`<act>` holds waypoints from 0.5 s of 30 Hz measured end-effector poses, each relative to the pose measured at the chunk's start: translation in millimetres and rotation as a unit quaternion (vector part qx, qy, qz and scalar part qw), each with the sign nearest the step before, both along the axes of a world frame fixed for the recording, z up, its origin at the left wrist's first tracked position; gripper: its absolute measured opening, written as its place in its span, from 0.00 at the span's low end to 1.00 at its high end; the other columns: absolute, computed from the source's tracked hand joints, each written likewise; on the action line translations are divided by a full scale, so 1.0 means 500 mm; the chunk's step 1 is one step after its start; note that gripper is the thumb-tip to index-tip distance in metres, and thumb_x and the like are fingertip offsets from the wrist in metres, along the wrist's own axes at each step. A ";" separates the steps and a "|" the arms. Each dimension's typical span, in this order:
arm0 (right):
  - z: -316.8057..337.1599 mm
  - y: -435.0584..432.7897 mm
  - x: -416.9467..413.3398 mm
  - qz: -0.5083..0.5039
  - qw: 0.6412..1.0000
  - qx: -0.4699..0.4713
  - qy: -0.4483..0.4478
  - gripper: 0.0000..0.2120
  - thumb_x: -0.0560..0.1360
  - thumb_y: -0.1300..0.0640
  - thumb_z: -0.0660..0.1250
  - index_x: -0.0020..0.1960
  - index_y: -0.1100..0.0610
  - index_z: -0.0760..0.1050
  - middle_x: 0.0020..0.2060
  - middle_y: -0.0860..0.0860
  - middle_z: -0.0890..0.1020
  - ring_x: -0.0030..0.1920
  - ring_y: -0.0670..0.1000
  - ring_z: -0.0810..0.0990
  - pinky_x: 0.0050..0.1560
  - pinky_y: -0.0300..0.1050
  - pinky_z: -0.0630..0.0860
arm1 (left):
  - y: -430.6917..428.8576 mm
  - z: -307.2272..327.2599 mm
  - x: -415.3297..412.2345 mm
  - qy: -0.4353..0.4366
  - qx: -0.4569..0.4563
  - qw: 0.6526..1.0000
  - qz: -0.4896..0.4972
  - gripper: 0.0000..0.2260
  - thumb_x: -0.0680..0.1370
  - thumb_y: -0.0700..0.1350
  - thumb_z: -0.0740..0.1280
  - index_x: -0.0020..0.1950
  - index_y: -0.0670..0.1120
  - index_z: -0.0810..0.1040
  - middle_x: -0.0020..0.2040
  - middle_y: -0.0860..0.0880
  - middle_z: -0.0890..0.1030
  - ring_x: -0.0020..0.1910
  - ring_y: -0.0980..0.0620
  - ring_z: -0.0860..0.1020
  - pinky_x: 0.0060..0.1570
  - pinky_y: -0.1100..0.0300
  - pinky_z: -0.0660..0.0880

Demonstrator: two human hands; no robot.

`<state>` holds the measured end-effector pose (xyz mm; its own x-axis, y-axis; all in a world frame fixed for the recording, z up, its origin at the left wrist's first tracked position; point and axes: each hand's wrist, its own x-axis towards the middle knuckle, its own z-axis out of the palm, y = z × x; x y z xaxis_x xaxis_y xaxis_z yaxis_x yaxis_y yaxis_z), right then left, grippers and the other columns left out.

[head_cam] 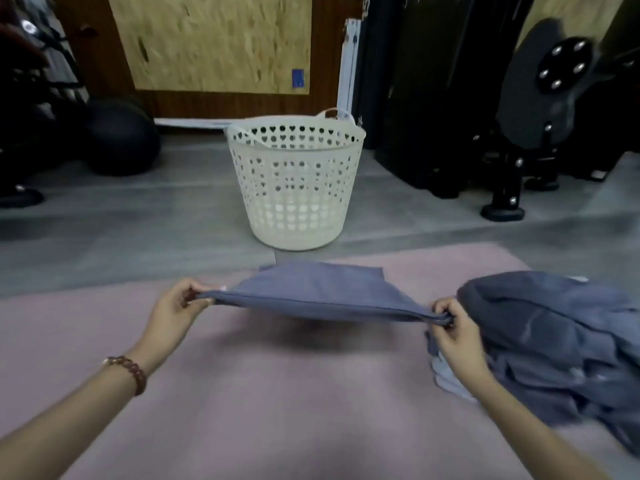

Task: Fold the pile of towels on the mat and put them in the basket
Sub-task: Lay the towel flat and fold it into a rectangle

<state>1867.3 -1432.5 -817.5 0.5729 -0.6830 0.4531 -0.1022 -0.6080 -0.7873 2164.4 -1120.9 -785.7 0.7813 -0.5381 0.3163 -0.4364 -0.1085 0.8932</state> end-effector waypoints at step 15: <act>-0.145 0.083 -0.121 0.276 0.700 -0.169 0.637 0.19 0.66 0.69 0.61 0.31 0.49 0.57 0.30 0.44 0.65 0.40 0.52 0.68 0.34 0.41 0.60 | 0.183 -0.263 -0.104 -0.041 0.451 0.841 -0.297 0.20 0.64 0.31 0.68 0.32 0.58 0.74 0.34 0.58 0.76 0.35 0.65 0.74 0.37 0.72 0.67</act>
<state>1807.1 -1391.2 -890.1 0.7936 -0.1764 -0.5823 -0.2673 -0.9608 -0.0731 2112.2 -1029.2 -917.0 0.2859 -0.8755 -0.3896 -0.7084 -0.4669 0.5293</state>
